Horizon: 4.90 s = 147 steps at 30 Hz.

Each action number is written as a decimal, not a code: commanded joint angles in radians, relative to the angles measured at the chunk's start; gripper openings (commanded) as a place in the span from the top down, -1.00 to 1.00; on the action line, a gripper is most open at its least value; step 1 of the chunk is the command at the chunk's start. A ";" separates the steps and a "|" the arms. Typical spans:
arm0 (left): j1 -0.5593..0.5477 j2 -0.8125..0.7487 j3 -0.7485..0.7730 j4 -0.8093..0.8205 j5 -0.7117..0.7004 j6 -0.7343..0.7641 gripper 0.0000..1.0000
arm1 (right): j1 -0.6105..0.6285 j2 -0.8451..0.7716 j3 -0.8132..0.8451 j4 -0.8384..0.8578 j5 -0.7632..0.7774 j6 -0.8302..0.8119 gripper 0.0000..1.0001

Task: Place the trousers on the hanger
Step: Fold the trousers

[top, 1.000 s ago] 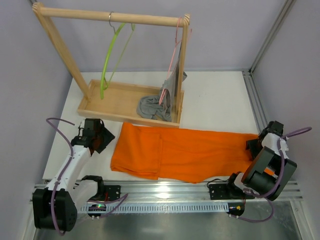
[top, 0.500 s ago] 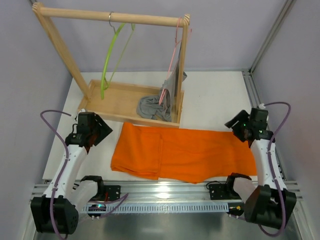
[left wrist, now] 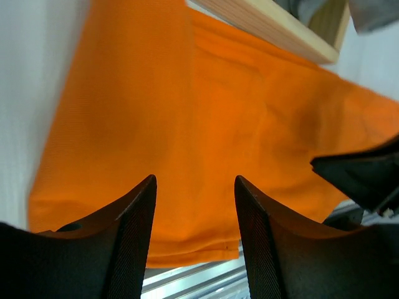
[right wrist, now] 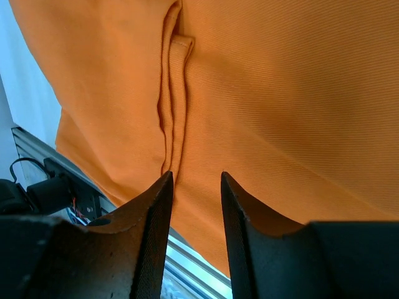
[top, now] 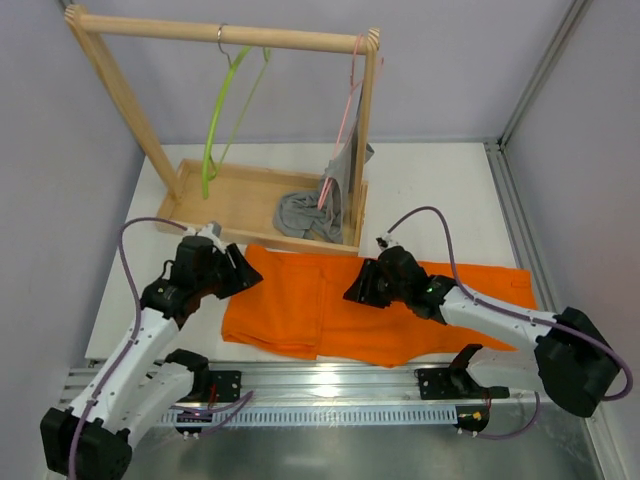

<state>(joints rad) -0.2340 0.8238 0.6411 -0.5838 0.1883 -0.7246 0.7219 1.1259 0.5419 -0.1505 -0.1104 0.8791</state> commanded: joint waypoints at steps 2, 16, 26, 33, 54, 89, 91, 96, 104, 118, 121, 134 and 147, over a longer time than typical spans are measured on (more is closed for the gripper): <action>-0.201 -0.048 0.026 -0.014 -0.120 -0.015 -0.05 | 0.050 0.075 -0.011 0.241 0.028 0.052 0.25; -0.835 0.172 0.014 0.128 -0.478 -0.196 0.08 | 0.050 0.002 -0.026 0.049 0.106 0.032 0.26; -1.007 0.359 0.052 0.186 -0.570 -0.256 0.10 | 0.050 -0.146 -0.109 0.025 0.146 0.020 0.24; -1.024 0.406 0.065 0.240 -0.592 -0.237 0.09 | 0.050 -0.156 -0.123 0.016 0.144 0.001 0.24; -1.050 0.532 0.052 0.260 -0.558 -0.274 0.41 | 0.048 -0.138 -0.134 0.043 0.135 0.012 0.24; -1.081 0.471 0.115 0.128 -0.553 -0.269 0.35 | 0.050 -0.106 -0.138 0.091 0.124 0.044 0.22; -1.084 0.500 0.127 0.124 -0.549 -0.269 0.36 | 0.050 -0.110 -0.138 0.085 0.124 0.043 0.23; -1.094 0.552 0.150 0.093 -0.561 -0.276 0.36 | 0.050 -0.123 -0.143 0.078 0.123 0.041 0.23; -1.096 0.575 0.146 0.071 -0.595 -0.288 0.42 | 0.050 -0.118 -0.145 0.083 0.123 0.043 0.22; -1.124 0.572 0.169 0.006 -0.610 -0.292 0.99 | 0.048 -0.123 -0.154 0.104 0.088 0.034 0.23; -1.125 0.522 0.158 -0.004 -0.607 -0.291 1.00 | 0.050 -0.118 -0.155 0.141 0.046 0.026 0.13; -1.127 0.388 0.016 0.146 -0.521 -0.357 0.99 | 0.070 0.001 -0.169 0.377 -0.012 0.159 -0.38; -1.147 0.405 -0.017 0.223 -0.500 -0.400 1.00 | 0.200 0.222 -0.082 0.448 0.106 0.184 -0.36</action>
<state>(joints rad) -1.3655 1.2304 0.6247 -0.4149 -0.3210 -1.0935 0.9051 1.3106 0.4076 0.2214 -0.0555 1.0538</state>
